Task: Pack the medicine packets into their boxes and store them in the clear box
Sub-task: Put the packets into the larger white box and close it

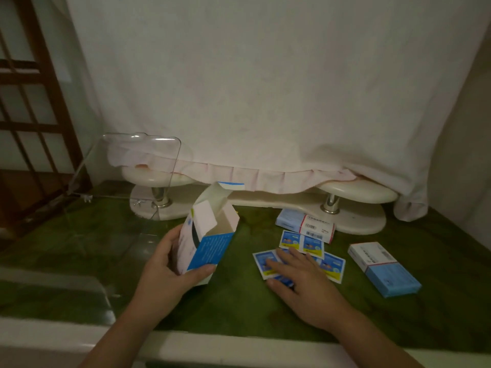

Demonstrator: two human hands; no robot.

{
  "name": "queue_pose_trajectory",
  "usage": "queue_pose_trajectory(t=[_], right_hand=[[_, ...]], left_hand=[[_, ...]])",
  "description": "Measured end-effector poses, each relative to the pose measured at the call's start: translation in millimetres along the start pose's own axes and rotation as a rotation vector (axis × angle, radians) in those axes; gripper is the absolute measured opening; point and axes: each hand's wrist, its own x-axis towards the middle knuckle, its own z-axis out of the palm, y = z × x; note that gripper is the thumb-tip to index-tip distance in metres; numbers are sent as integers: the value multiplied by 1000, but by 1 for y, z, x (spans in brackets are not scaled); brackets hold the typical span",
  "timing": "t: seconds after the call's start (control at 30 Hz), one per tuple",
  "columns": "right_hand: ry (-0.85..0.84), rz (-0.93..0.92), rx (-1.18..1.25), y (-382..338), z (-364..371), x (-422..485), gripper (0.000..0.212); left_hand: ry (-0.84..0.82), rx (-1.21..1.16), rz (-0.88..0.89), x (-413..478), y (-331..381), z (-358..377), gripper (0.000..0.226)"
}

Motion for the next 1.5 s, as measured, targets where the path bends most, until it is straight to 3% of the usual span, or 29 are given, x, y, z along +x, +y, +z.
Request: queue_pose_trajectory(t=[0.1, 0.23, 0.3, 0.47, 0.87, 0.97, 1.13, 1.3, 1.4, 1.5], right_hand=[[59, 4, 93, 8, -1, -7, 80], [424, 138, 261, 13, 0, -9, 55], [539, 270, 281, 16, 0, -6, 55], [285, 464, 148, 5, -5, 6, 94], [109, 586, 147, 1, -19, 22, 83], [241, 550, 290, 2, -14, 18, 55], [437, 412, 770, -1, -10, -2, 13], [517, 396, 1136, -4, -24, -16, 9], [474, 416, 1364, -12, -31, -23, 14], [376, 321, 1506, -33, -43, -31, 21]], left_hand=[[-52, 27, 8, -1, 3, 8, 83], [-126, 34, 38, -1, 9, 25, 89], [-115, 22, 54, -1, 8, 31, 88], [-30, 33, 66, 4, 0, 31, 92], [-49, 35, 86, -1, 2, 29, 93], [-40, 30, 101, 0, 1, 30, 92], [-17, 75, 146, 1, -4, 31, 98], [1, 120, 155, 3, -12, 31, 104], [22, 169, 154, 4, -10, 33, 105], [31, 188, 169, 3, -10, 33, 103]])
